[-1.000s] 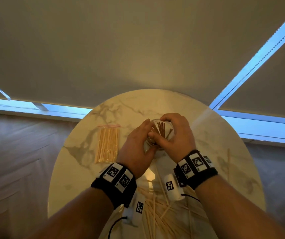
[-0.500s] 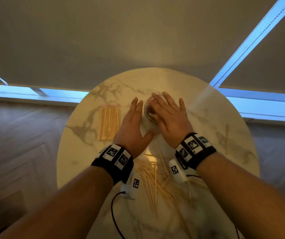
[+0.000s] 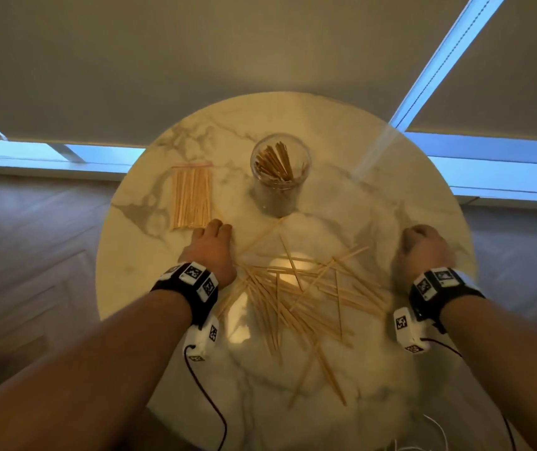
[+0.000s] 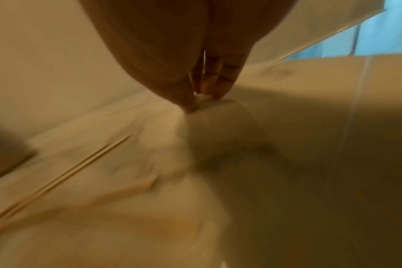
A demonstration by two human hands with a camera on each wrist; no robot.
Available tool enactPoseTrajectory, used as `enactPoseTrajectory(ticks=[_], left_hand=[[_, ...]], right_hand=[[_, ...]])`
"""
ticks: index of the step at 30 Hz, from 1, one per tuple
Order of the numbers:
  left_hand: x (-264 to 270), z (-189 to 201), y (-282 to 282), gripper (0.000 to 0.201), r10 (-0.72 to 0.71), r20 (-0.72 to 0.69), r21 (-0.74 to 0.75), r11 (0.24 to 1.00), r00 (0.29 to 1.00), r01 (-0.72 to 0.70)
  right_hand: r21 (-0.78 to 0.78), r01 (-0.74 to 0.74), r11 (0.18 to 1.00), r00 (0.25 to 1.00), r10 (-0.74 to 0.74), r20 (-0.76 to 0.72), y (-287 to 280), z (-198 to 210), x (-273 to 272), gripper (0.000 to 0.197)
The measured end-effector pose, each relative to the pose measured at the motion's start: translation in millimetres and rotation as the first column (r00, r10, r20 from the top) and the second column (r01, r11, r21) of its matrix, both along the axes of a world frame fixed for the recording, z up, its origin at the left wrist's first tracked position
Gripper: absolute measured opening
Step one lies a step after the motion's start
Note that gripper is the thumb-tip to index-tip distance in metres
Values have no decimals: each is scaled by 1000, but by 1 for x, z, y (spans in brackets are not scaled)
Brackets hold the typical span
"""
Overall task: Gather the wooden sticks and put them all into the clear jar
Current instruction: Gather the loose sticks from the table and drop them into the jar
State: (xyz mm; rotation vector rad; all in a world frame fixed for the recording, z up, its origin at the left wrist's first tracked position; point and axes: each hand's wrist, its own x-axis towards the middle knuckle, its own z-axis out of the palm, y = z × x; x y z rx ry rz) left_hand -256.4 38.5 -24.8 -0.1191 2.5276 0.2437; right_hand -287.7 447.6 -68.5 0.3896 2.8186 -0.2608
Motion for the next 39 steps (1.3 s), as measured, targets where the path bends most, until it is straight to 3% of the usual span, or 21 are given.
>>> enactPoseTrajectory(ticks=[3,7,11,13,15,18,21,23,25,27,29,32,35,39], left_hand=[[14,-1,9,70,6,-17,-22,1000,1000,-6],[45,-4,23,60,-54,-75,-11,999,996,53],[77,-9,33,77,-173,-70,8,985,982,174],[92,-12,36,85,-192,-55,17,981,980,193],[101,-15,39,86,-117,-81,60,991,990,122],[104,-18,45,80,34,-121,157,988,992,-15],[102,-17,47,72,245,-124,295,934,962,-200],[103,-16,43,69,385,-148,390,869,911,-304],[109,-13,34,65,475,-195,410,834,858,-369],[119,-11,25,59,490,-164,333,844,856,-420],[129,-9,24,55,437,-46,247,876,898,-414],[132,-12,35,42,327,-52,227,924,944,-308],[121,-16,43,26,319,-75,268,919,945,-289],[116,-22,41,22,332,-69,318,901,941,-295]], right_hand=[[-176,-98,979,995,97,-16,-35,3,31,35],[-227,-284,932,958,287,-20,-82,14,71,42],[-164,-393,905,900,415,133,-109,31,99,85],[-138,-390,910,891,411,195,-114,35,116,98],[-167,-369,914,894,398,205,-118,32,129,94],[-297,-320,900,918,372,137,-129,26,133,64],[-326,-366,872,913,404,56,-141,26,122,44],[-308,-390,868,903,425,55,-146,29,115,43],[-263,-387,884,905,419,78,-152,34,111,54],[-182,-391,902,899,417,135,-164,37,109,82],[-137,-417,898,879,437,188,-180,35,110,107],[-107,-496,862,836,507,211,-202,29,115,123],[-80,-565,821,803,570,175,-215,25,118,113],[-199,-610,767,764,636,107,-220,20,120,85]])
